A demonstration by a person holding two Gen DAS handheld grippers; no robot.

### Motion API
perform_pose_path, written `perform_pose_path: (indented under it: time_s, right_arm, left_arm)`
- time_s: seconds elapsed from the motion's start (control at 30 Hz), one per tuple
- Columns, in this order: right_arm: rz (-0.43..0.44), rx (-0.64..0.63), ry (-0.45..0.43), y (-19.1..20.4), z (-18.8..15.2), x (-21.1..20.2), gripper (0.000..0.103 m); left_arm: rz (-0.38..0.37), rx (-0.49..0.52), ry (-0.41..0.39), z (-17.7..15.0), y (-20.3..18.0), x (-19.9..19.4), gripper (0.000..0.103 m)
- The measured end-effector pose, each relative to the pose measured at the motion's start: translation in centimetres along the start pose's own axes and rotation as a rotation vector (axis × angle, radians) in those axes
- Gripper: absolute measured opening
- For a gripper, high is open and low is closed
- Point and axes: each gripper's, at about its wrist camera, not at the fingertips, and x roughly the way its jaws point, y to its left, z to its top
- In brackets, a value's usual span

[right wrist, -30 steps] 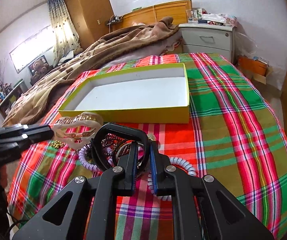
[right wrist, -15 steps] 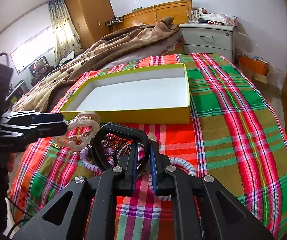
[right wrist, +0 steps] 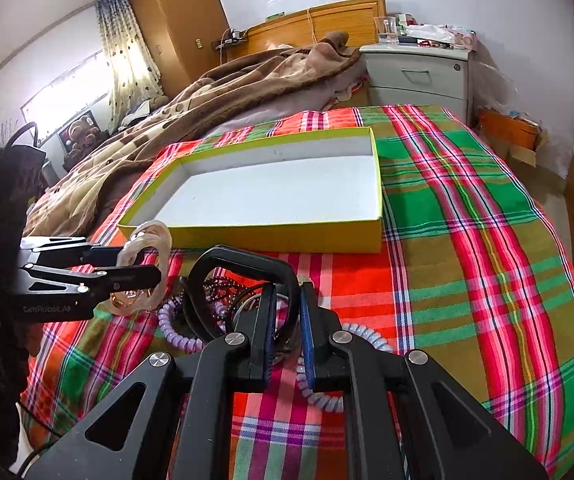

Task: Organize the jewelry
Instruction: 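Close the left gripper on the claw clip and lift while the right gripper grasps and lifts the black band, then carry the claw clip into the yellow box and release while the right gripper drops the black band there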

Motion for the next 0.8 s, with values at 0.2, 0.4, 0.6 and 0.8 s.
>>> perform_pose_path:
  time_s: [0.2,0.4,0.6,0.8]
  right_arm:
    - [0.001,-0.004,-0.003,-0.1,0.9,0.2,0.012]
    - [-0.009,-0.009,-0.009,-0.2,1.9,0.0,0.012]
    - [-0.027,-0.008,-0.028,-0.8,4.2,0.0,0.012]
    - [-0.049,-0.032,-0.039,-1.1,7.0,0.9,0.012]
  left_arm:
    - [0.002,-0.025,0.000,0.0,0.3,-0.5,0.032]
    - [-0.018,-0.066,-0.026,0.5,0.9,-1.5,0.031]
    - [-0.036,-0.084,-0.073,2.8,1.6,-3.0,0.032]
    - [-0.019,-0.120,-0.092,5.7,3.3,-2.9,0.032]
